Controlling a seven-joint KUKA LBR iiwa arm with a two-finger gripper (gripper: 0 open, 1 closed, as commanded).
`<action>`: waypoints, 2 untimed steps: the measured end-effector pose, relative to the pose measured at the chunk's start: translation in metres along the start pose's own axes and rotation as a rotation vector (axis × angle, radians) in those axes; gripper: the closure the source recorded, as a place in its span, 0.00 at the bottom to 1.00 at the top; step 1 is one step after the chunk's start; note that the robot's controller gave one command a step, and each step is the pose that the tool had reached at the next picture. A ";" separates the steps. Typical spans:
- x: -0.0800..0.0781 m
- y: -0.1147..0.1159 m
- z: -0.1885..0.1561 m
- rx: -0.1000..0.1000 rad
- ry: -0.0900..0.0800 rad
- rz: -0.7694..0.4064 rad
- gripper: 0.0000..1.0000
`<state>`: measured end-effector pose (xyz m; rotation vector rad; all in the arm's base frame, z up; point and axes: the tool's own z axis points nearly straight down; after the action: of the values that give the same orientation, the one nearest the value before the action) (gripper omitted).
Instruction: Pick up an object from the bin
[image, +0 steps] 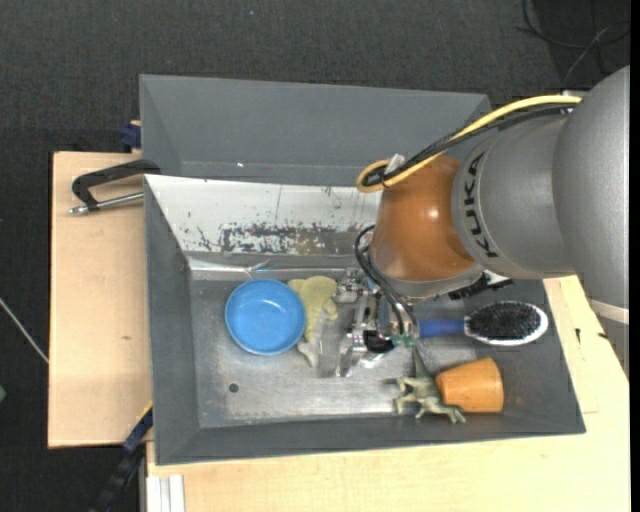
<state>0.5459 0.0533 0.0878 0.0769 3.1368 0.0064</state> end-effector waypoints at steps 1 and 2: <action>-0.010 -0.043 0.007 0.004 -0.001 0.159 0.00; -0.010 -0.041 0.006 0.003 -0.001 0.157 1.00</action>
Offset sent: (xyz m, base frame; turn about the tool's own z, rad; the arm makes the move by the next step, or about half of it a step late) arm 0.0066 -0.0427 -0.0074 0.1588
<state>0.5535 0.0116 0.0814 0.3234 3.1209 0.0020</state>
